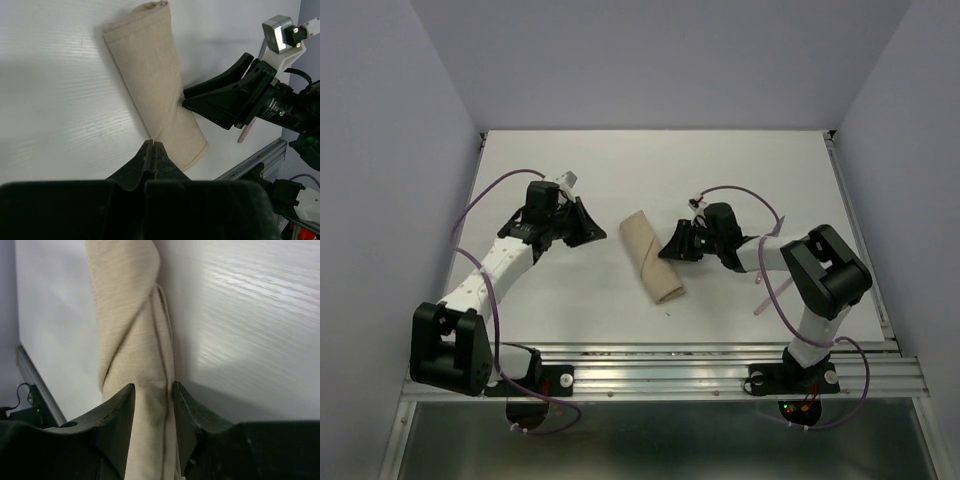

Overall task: Fold the napkin into a case and place the utensils inside
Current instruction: Turn over the smaller rectangle-folded napkin at the center of the board, then move the smaller rectangle-folded napkin to the center of the board.

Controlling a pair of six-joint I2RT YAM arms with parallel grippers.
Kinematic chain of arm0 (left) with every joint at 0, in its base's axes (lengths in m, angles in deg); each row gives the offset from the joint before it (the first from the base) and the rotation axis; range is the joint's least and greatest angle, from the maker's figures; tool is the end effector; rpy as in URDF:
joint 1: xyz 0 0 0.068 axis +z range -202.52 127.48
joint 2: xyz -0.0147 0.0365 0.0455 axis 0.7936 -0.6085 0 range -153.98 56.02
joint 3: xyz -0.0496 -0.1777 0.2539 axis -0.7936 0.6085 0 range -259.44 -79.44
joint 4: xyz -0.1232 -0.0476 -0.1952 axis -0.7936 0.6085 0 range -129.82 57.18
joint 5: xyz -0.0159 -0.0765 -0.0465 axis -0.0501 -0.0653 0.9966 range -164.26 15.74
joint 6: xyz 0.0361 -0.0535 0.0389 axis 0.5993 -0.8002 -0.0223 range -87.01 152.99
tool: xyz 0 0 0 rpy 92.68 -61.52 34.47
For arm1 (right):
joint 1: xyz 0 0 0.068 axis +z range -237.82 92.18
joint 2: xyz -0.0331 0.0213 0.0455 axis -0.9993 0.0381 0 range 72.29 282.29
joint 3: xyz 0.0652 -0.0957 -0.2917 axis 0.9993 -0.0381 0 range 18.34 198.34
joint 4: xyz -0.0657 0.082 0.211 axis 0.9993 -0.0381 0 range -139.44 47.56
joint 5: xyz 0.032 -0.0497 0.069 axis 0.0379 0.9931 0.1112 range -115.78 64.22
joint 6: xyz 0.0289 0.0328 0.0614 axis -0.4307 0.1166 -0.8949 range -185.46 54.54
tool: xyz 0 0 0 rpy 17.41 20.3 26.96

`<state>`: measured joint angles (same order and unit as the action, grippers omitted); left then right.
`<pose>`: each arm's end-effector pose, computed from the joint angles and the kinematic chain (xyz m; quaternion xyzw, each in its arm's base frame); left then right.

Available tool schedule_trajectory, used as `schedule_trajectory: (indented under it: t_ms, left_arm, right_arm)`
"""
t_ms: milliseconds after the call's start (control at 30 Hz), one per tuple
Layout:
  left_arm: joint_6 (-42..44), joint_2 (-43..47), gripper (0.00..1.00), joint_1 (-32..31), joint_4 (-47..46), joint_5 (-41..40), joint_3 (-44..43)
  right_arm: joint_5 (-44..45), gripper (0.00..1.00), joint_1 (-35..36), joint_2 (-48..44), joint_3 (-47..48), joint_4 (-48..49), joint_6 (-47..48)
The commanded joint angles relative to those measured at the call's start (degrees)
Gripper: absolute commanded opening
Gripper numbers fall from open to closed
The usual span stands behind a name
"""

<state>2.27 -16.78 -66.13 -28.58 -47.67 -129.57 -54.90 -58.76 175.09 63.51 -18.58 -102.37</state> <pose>0.2476 -0.0893 0.3048 -0.0209 0.8655 -0.3606 0.3472 0.3018 0.2031 0.1886 -0.0597 0.8598 0.4343 0.2618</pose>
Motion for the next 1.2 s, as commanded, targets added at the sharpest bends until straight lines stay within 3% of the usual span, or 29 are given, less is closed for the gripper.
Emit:
schedule_trajectory:
  t_ms: [0, 133, 233, 300, 433, 500, 600, 867, 1167]
  left_arm:
    - [-0.74, -3.92, 0.00, -4.84, -2.63, -1.36, -3.03]
    - [-1.10, -7.71, 0.00, -8.19, -3.59, -2.06, -6.03]
    - [-0.57, -11.83, 0.00, -8.19, -4.56, -3.12, -8.31]
    - [-0.48, -16.31, 0.00, -8.19, -4.57, -2.77, -11.47]
    - [0.05, -22.99, 0.00, -8.28, -5.27, -3.65, -15.96]
    - [0.31, -27.02, 0.00, -8.19, -5.01, -4.96, -18.41]
    - [-0.56, -30.73, 0.00, -8.37, -4.82, -6.98, -19.48]
    - [-1.71, -36.36, 0.00, -8.72, -6.76, -8.13, -18.95]
    - [-2.15, -26.71, 0.00, -8.72, -7.47, -11.29, -10.44]
  right_arm:
    - [8.81, 0.46, -0.32, -5.59, 1.67, -9.16, 7.89]
    - [18.64, 0.54, -0.32, -10.42, 3.88, -21.45, 12.12]
    - [21.82, 0.51, -0.32, -16.22, 3.17, -26.48, 11.86]
    - [24.19, 0.43, 1.08, -20.00, 2.82, -28.68, 10.90]
    - [27.71, 0.08, 6.35, -23.26, 2.91, -34.13, 6.50]
    - [29.38, 0.01, 11.18, -23.26, 3.17, -35.54, 3.60]
    - [31.94, 0.01, 15.31, -21.60, 3.00, -36.25, 0.09]
    - [31.83, 0.01, 15.33, -14.74, 1.41, -34.75, -0.80]
    - [43.10, 0.01, 15.33, -10.52, 3.26, -40.03, 9.29]
